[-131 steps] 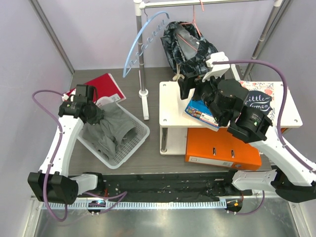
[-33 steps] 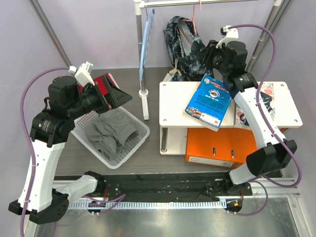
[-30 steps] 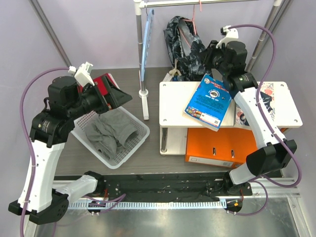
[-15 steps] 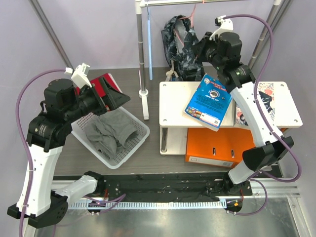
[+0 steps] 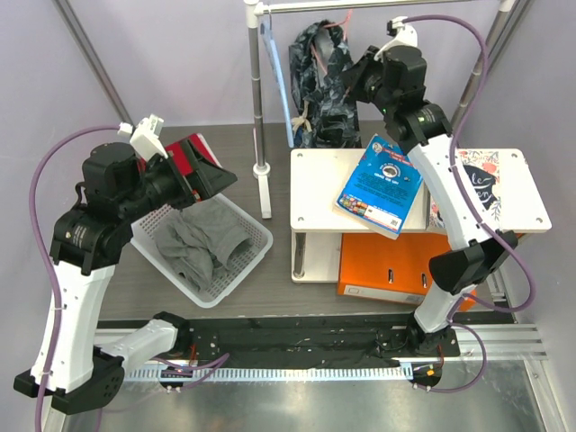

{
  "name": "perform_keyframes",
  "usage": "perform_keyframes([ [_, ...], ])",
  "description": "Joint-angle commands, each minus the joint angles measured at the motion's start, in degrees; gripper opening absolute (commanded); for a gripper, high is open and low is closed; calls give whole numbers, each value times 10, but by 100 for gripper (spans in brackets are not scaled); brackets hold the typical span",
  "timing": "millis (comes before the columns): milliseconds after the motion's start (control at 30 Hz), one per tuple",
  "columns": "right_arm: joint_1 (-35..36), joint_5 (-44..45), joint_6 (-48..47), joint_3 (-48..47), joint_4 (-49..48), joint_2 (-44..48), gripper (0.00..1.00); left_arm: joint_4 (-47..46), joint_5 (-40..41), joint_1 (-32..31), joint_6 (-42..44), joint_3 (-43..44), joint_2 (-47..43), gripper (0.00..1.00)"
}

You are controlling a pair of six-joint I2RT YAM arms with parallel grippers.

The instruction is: Remove the shorts from the hanger

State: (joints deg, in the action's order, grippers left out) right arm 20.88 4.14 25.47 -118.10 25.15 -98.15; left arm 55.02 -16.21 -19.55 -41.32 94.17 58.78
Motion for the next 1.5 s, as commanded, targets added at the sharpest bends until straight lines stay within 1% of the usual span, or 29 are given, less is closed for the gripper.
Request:
perform_keyframes([
  [0,29,10,19,-48,-18,-10,1,-15,5,-2,5,-3,-8,95],
  [100,47,10,17,-61,7,-17,1,-13,5,-2,8,1,-4,95],
  [200,64,16,15,-27,11,7,1,-7,8,-1,12,3,-5,95],
  [233,67,19,19,0,10,14,1,-5,10,-2,13,3,-5,95],
  [367,78,36,75,41,11,40,1,-5,11,-1,12,0,-3,95],
  [467,86,51,111,36,11,39,1,-11,3,-1,11,0,5,95],
  [600,102,52,185,10,17,24,1,-11,-3,-2,9,0,11,95],
  [800,156,84,234,-25,53,10,1,-11,1,-2,11,-5,5,95],
  [933,179,136,270,-5,64,28,1,-11,1,-1,11,-11,4,95],
  [1067,192,136,300,22,57,44,1,-11,-1,-1,7,-16,5,95],
  [1300,215,131,293,52,38,68,1,-33,-21,-2,-8,-25,11,95],
  [1467,233,96,286,66,31,84,1,-55,-43,-2,-24,-27,28,94],
])
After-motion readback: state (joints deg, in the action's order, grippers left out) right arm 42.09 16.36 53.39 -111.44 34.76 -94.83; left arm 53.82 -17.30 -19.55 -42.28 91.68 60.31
